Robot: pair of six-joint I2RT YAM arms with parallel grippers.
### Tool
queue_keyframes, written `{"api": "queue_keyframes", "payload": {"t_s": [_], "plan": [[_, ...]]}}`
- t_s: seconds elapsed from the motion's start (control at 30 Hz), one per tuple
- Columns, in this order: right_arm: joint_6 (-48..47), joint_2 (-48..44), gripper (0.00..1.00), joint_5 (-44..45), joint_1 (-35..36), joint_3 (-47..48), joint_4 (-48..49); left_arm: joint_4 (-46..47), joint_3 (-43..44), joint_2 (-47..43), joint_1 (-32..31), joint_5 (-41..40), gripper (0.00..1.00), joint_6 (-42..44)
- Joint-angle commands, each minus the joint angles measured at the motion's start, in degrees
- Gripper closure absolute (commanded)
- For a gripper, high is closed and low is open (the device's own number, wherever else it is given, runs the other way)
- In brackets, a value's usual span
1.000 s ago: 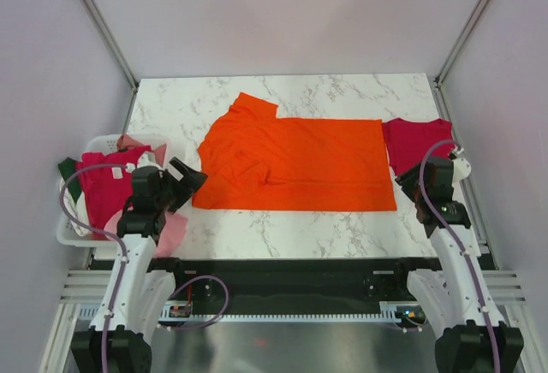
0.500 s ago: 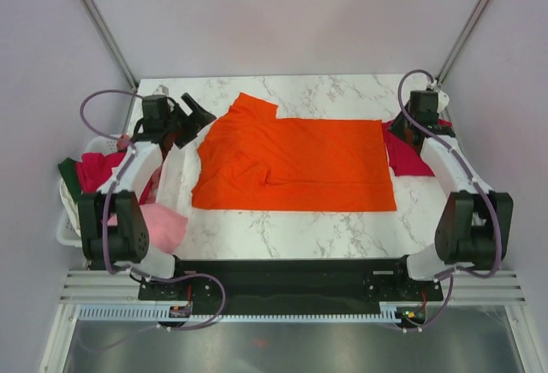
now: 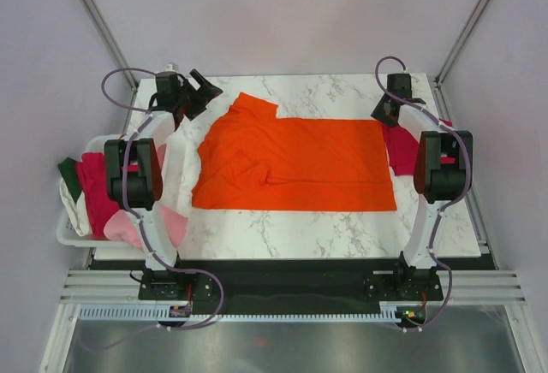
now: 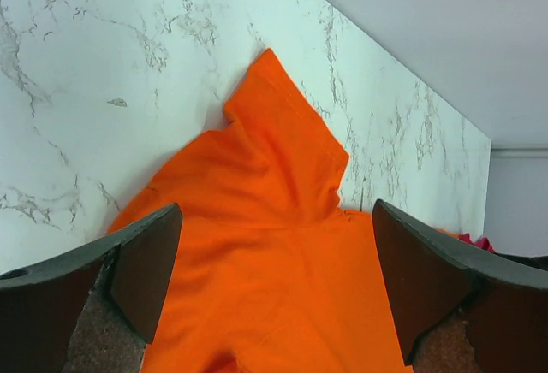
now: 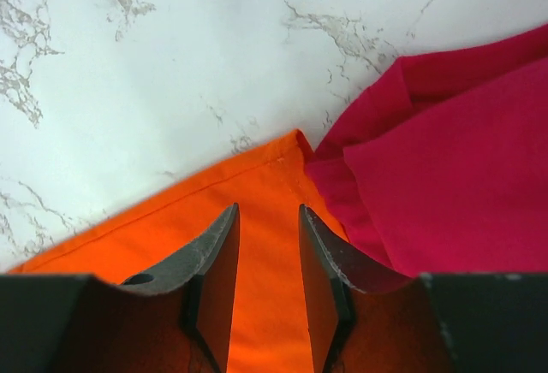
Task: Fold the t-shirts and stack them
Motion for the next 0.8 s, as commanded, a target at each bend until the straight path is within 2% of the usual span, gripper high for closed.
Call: {"api": "queue_keyframes", "payload": {"t_s": [0.0,0.13,0.27,0.3,0.33,0.43,0.53,0.77], "plan": [[-0.20,1.27,0.59,0.64,0.01,3.91,1.65,7.01,3.25,2.38,-0.22,-1.17,0.00,-4.63],[0.67,2.67,0.57,1.77,0.18,6.10,3.15,4.65,8.10,4.76,-0.40,-4.86,0.00,-5.70],[0.59,3.73,0.55,4.75,0.36,8.74,3.67,0.71,13.18,6.52,-0.66,-4.08,0.00,0.79],[0.15,4.25,0.55,5.20,2.01,9.00,3.76,-0.78,16.85,7.74,-2.66,-3.72,0.00,2.29],[-0.20,4.52,0.53,5.12,2.29,9.27,3.76,-4.28,18.02,8.28,-2.95,-3.98,0.00,4.48],[-1.87,5.66,0.50,6.17,3.17,10.59,2.10,-4.58,19.09,9.85,-3.91,-4.42,0.00,6.69],[-3.10,6.63,0.47,8.01,3.70,11.46,0.51,-4.66,21.10,13.53,-4.27,-1.97,0.01,6.61],[-3.19,12.33,0.48,6.61,3.70,15.67,-3.00,-5.72,26.38,21.10,-5.50,0.59,0.02,5.03]]}}
